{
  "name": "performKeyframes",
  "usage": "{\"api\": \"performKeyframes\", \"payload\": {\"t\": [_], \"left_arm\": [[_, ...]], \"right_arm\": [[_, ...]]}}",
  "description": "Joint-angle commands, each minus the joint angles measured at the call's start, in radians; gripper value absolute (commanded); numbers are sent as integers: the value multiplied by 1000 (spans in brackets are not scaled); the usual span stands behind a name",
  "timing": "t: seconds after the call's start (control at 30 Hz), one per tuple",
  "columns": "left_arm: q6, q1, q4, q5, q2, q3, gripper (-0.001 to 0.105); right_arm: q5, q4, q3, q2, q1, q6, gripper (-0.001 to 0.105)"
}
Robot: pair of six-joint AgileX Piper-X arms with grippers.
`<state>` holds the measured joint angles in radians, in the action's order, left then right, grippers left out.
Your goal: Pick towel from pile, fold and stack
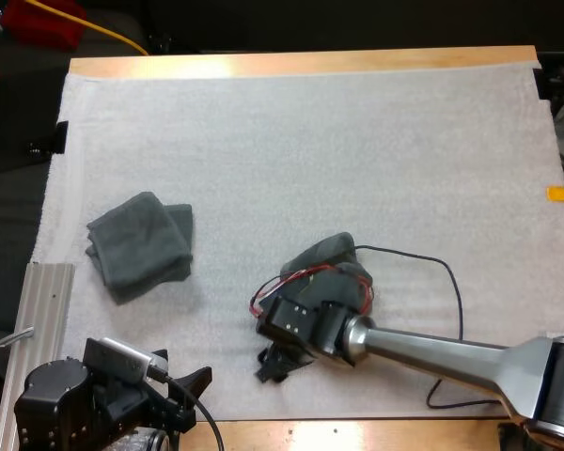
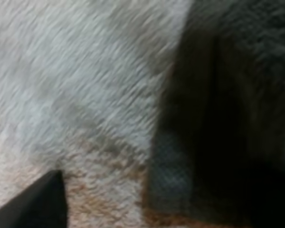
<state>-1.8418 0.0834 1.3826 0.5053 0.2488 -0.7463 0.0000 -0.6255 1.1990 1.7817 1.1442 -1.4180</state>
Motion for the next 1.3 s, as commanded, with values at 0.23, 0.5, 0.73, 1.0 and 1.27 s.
{"api": "performKeyframes", "payload": {"t": [0.23, 0.5, 0.73, 1.0, 1.27], "left_arm": [[4, 4, -5, 6, 0, -8, 69], [8, 4, -5, 6, 0, -8, 69], [10, 4, -5, 6, 0, -8, 69], [10, 4, -5, 6, 0, -8, 69], [15, 4, -5, 6, 0, -8, 69]], "right_arm": [[-2, -36, -3, 41, -13, 6, 44], [-47, -61, -3, 87, -13, 3, 52], [-10, -61, -3, 87, -13, 3, 5], [63, -62, -3, 64, -13, -25, 1], [202, -228, 30, -85, -13, -191, 1]]}}
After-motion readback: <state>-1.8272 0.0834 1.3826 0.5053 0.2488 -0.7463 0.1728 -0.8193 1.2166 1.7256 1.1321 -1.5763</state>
